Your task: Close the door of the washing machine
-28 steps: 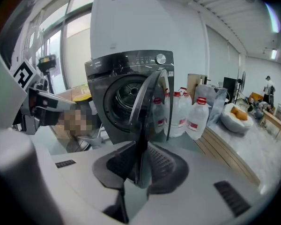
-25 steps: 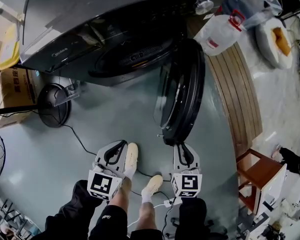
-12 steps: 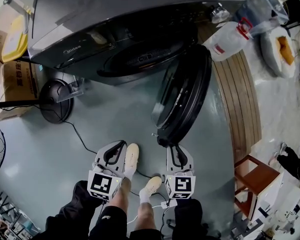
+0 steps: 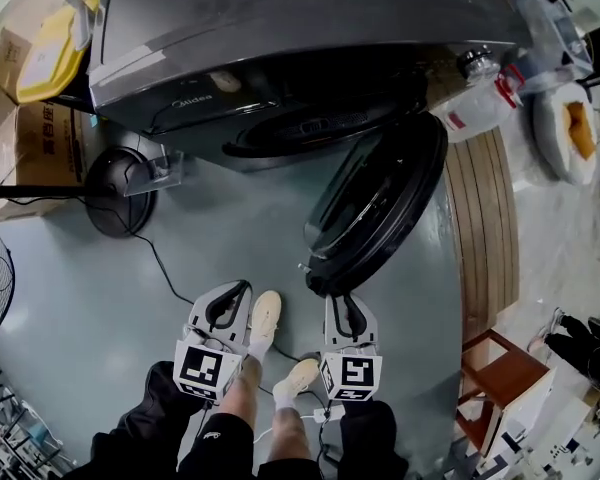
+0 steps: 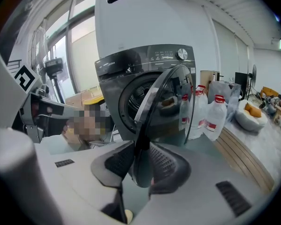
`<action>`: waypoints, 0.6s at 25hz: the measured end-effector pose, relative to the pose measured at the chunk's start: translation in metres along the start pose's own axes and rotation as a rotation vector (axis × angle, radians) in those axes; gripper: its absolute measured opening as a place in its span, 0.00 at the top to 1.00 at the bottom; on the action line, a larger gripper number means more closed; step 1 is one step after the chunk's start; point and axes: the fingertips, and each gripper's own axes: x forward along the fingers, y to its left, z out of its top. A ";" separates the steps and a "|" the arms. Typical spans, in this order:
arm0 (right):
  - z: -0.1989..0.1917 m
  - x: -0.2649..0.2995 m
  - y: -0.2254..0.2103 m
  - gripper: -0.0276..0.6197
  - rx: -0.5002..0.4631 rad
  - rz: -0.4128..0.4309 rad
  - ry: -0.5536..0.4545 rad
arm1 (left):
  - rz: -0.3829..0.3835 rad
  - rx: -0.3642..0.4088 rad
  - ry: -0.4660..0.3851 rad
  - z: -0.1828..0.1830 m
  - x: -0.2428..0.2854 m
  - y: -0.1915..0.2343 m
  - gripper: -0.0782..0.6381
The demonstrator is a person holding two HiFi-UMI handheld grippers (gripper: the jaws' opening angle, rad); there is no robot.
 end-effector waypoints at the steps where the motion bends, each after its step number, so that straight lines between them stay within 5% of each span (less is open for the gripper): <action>1: 0.001 0.003 0.004 0.78 0.003 0.005 0.000 | 0.005 -0.005 0.000 0.000 -0.001 0.004 0.85; 15: 0.020 0.036 0.044 0.77 0.048 0.026 0.021 | 0.059 -0.050 -0.037 0.006 -0.023 0.052 0.85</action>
